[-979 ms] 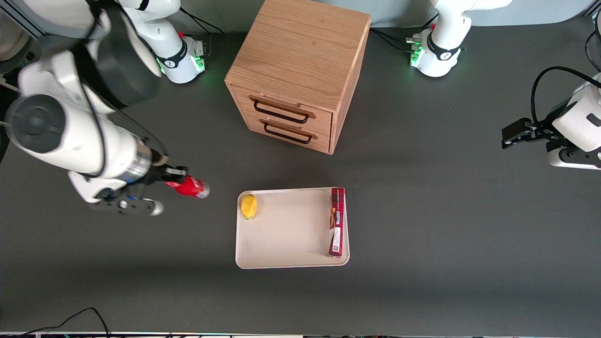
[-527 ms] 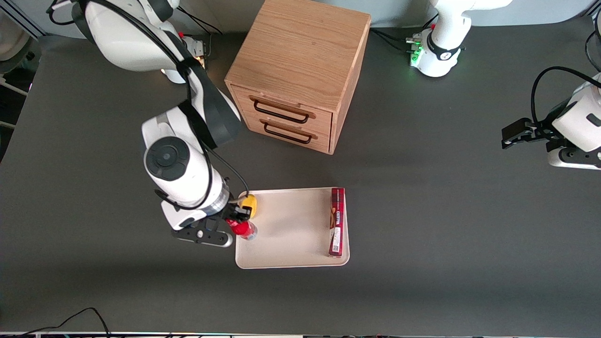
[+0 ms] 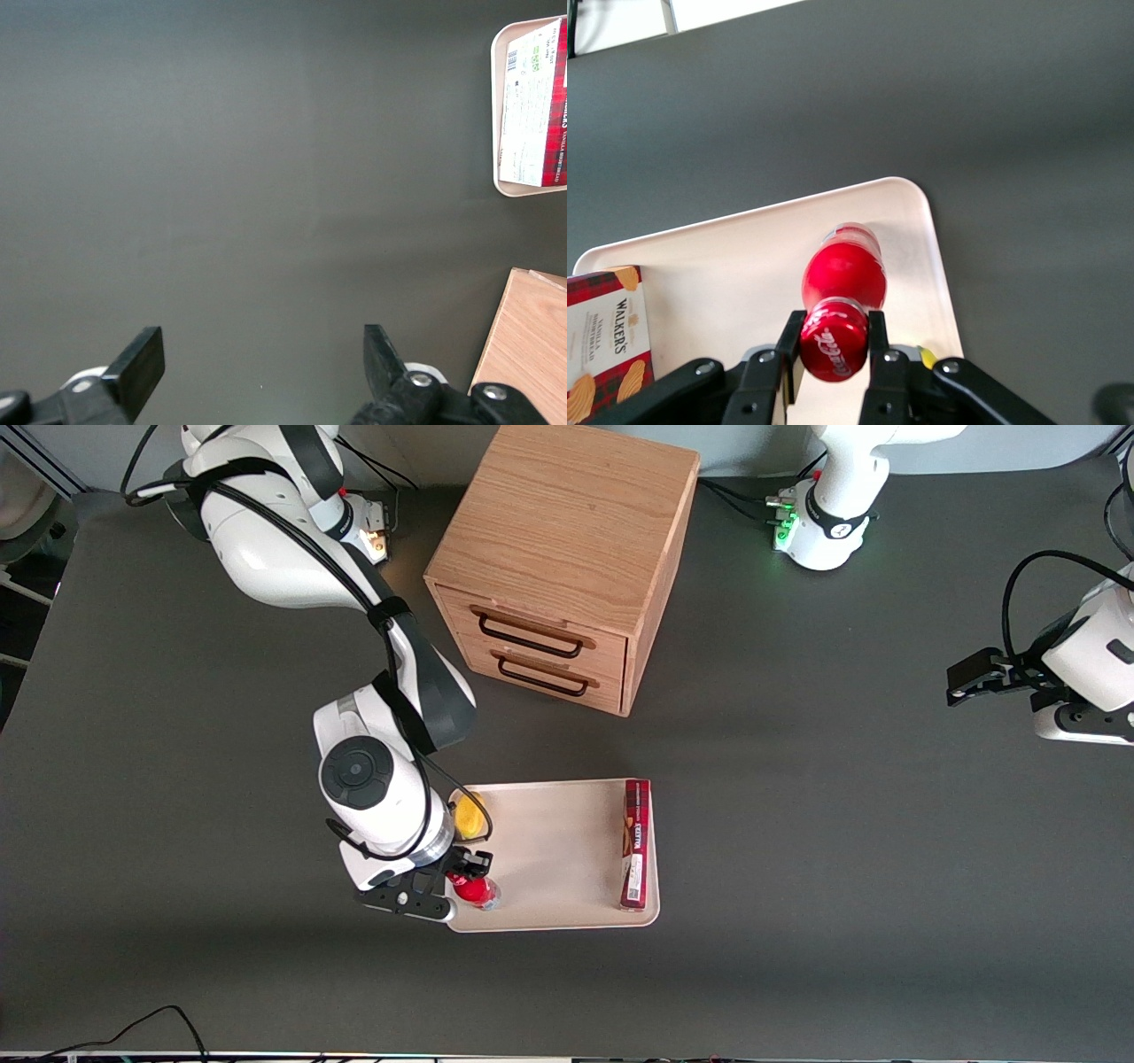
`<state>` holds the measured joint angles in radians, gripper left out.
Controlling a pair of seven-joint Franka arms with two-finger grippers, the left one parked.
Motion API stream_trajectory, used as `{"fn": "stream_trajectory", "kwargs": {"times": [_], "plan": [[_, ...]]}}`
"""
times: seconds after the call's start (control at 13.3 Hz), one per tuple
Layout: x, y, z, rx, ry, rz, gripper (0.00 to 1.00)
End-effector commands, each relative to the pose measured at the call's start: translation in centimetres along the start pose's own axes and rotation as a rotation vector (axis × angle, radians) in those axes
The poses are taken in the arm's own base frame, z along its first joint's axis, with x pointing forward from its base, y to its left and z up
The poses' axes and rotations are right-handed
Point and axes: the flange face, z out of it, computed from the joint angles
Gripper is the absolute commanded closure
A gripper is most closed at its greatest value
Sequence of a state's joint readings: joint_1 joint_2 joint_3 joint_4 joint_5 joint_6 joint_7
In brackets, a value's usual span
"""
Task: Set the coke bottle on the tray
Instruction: 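Lower the bottle onto the tray beside the lemon, then open the right gripper to release the bottle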
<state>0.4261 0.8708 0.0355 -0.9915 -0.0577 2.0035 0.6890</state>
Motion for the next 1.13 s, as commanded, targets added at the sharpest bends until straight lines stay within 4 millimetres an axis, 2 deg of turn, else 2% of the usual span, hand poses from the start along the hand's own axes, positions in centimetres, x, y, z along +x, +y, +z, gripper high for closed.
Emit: {"fn": "stream_trajectory", "kwargs": {"times": [0.0, 0.08, 0.15, 0.23, 0.3, 0.38, 0.53, 0.68, 0.83, 0.98, 1.05], "plan": [[0.1, -0.9, 0.3, -0.006, 0.029, 0.016, 1.00], [0.1, -0.8, 0.4, -0.009, 0.028, 0.016, 1.00], [0.0, -0.9, 0.6, -0.011, 0.025, 0.014, 0.81], [0.0, -0.8, 0.8, -0.016, 0.025, 0.012, 0.44], [0.0, -0.7, 1.0, -0.031, 0.033, 0.004, 0.17], [0.0, -0.6, 1.2, -0.043, 0.038, -0.002, 0.00], [0.0, -0.6, 0.5, -0.045, 0.040, -0.003, 0.00], [-0.2, -0.1, -1.0, -0.068, 0.010, -0.001, 0.00], [-0.6, 0.9, -4.0, -0.091, -0.034, 0.004, 0.00], [-1.6, 2.9, -6.4, -0.125, -0.079, -0.007, 0.00], [-2.2, 4.7, -7.8, -0.132, -0.097, -0.045, 0.00]]}}
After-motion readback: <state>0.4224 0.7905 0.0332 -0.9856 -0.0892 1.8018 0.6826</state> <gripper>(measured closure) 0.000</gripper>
